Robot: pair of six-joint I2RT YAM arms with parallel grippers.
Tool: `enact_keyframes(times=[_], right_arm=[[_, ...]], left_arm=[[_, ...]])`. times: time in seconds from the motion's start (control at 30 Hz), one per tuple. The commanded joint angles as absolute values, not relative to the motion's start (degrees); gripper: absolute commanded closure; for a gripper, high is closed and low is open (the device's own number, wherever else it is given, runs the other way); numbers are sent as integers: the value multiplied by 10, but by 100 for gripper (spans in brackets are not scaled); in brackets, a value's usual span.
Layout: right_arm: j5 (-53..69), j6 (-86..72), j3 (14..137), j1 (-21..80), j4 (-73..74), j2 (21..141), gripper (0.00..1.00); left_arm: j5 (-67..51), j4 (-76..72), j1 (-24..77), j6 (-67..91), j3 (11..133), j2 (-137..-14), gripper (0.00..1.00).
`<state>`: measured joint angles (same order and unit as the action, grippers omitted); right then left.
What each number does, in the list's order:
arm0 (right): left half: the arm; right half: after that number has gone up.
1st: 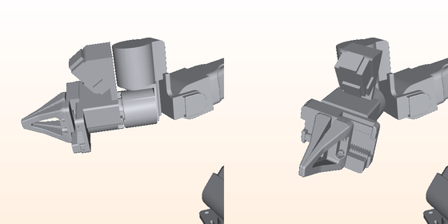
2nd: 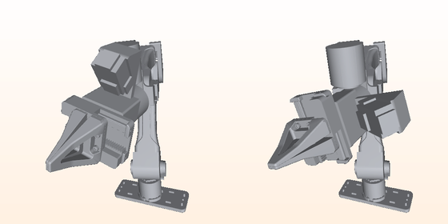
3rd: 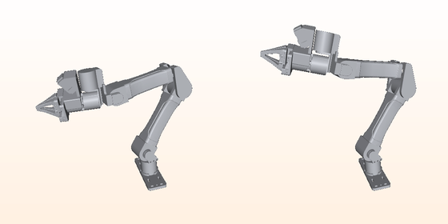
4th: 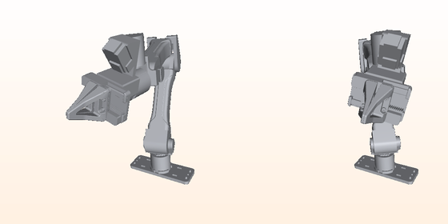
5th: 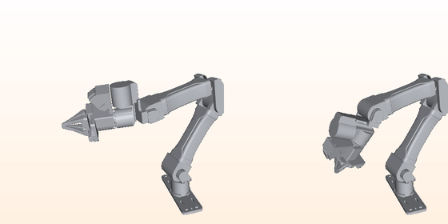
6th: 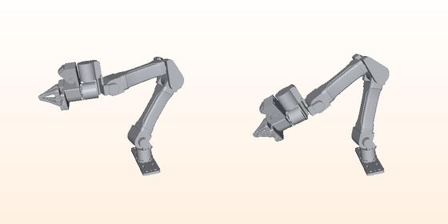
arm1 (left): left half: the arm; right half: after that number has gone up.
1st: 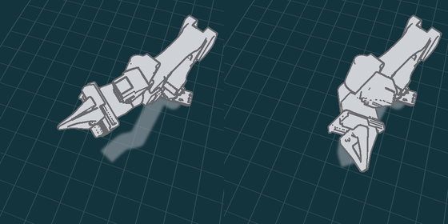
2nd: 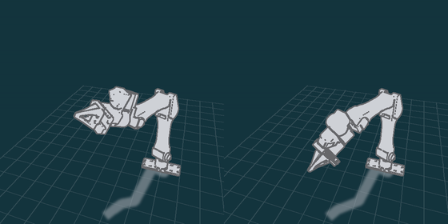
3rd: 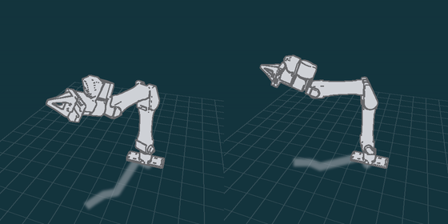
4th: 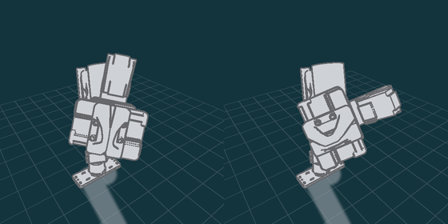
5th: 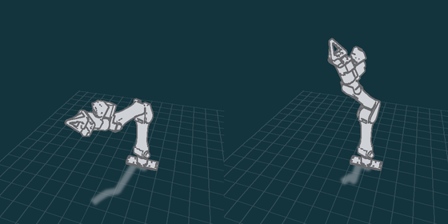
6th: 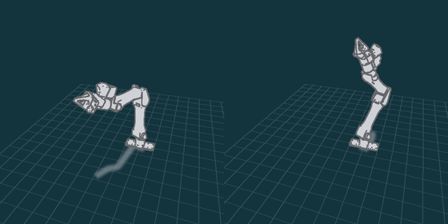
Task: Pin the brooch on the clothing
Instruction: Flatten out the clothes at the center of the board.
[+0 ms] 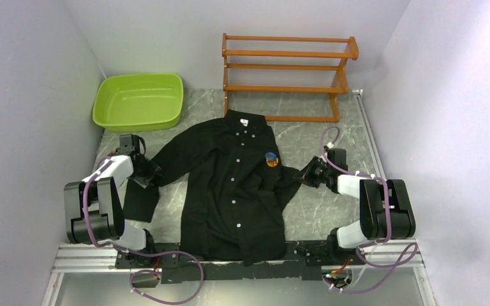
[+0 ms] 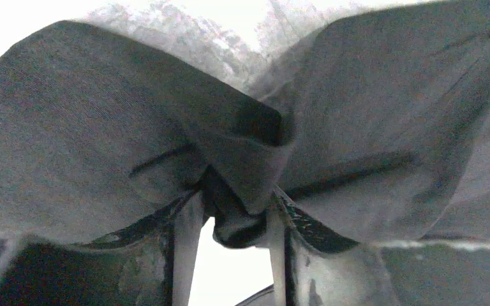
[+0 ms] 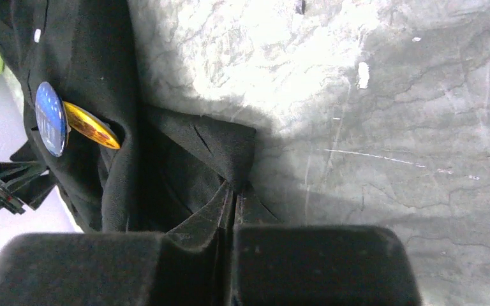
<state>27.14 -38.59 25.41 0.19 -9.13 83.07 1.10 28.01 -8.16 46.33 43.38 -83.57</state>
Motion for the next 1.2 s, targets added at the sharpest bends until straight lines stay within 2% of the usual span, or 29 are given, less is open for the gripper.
enact_keyframes(times=[0.0,0.07,0.1,0.27,0.37,0.53,0.57,0.6,0.63,0.7,0.73,0.8,0.87,1.0,1.17], right_arm=[[258,-378,269,2,-52,832,100],[238,-366,291,-18,-25,813,100],[222,-360,301,-31,-8,799,100],[174,-336,343,-145,64,727,100],[156,-384,319,-203,41,669,100],[117,-392,339,-230,45,634,100],[114,-390,349,-230,54,637,95],[114,-387,354,-230,54,639,84],[119,-381,355,-230,48,639,73],[138,-359,361,-230,35,636,52],[158,-348,370,-230,38,636,47],[185,-330,391,-221,56,638,35],[165,-314,406,-195,70,626,26],[107,-281,432,-101,83,606,7],[101,-230,472,41,74,675,7]], left_arm=[[-36,212,-123,500,389,-855,71],[-44,195,-156,516,371,-850,94],[-40,196,-168,522,369,-849,97],[-6,216,-217,553,373,-848,97],[36,244,-238,567,372,-821,97],[111,288,-251,569,373,-729,97],[120,296,-251,563,379,-719,97],[122,302,-251,551,387,-710,89],[121,308,-251,533,398,-702,77],[97,304,-250,485,421,-682,40],[83,300,-248,465,430,-669,27],[66,300,-232,430,451,-645,12],[61,319,-203,411,477,-632,7],[61,306,-96,370,515,-630,7],[-27,243,-5,329,552,-708,11]])
